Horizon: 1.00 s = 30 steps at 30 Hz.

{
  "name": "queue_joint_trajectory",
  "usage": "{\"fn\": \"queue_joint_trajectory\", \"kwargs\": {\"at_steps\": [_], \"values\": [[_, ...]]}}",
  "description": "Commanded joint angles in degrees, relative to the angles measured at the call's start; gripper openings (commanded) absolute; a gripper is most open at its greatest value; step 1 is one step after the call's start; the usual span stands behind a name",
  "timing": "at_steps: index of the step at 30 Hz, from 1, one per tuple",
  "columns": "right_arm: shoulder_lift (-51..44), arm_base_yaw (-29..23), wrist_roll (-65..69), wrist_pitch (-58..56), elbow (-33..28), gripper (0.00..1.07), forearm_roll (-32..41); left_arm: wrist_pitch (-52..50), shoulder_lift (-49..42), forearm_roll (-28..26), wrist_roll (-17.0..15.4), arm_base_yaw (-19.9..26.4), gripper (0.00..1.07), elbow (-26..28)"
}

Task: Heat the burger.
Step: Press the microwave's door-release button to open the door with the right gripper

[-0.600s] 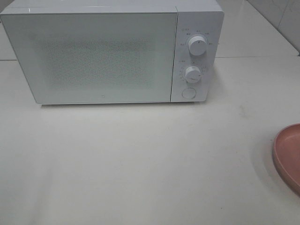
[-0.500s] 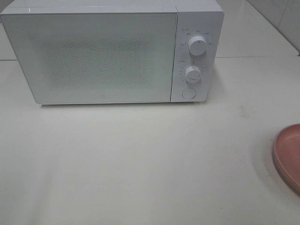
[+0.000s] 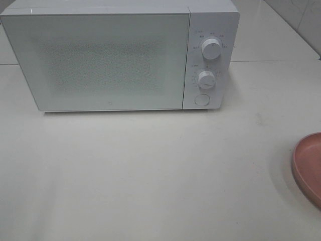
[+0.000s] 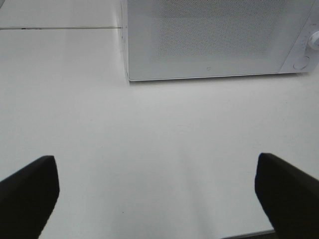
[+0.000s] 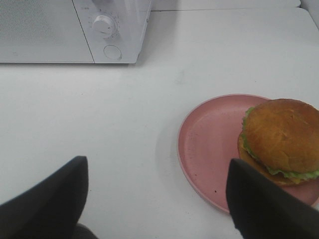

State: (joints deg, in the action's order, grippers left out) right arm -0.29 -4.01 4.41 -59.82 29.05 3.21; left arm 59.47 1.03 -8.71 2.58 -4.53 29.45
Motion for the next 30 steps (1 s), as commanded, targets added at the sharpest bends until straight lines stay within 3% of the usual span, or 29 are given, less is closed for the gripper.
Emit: {"fn": "queue_joint_trajectory", "kwargs": {"at_steps": [1, 9, 30], "values": [[-1.43, -0.11, 0.06, 0.57, -0.11, 0.75, -0.23, -0.34, 0.06, -0.29, -0.23, -0.29, 1.00, -0.11], [2.86, -0.11, 0.74, 3.09, 3.09, 0.75, -0.17, -0.34, 0.06, -0.23, -0.23, -0.29, 1.00, -0.11], [21.49, -0.11, 0.92, 19.42, 3.09, 0.75, 0.29, -0.34, 0.06, -0.23, -0.23, -0.29, 1.00, -0.11]]}}
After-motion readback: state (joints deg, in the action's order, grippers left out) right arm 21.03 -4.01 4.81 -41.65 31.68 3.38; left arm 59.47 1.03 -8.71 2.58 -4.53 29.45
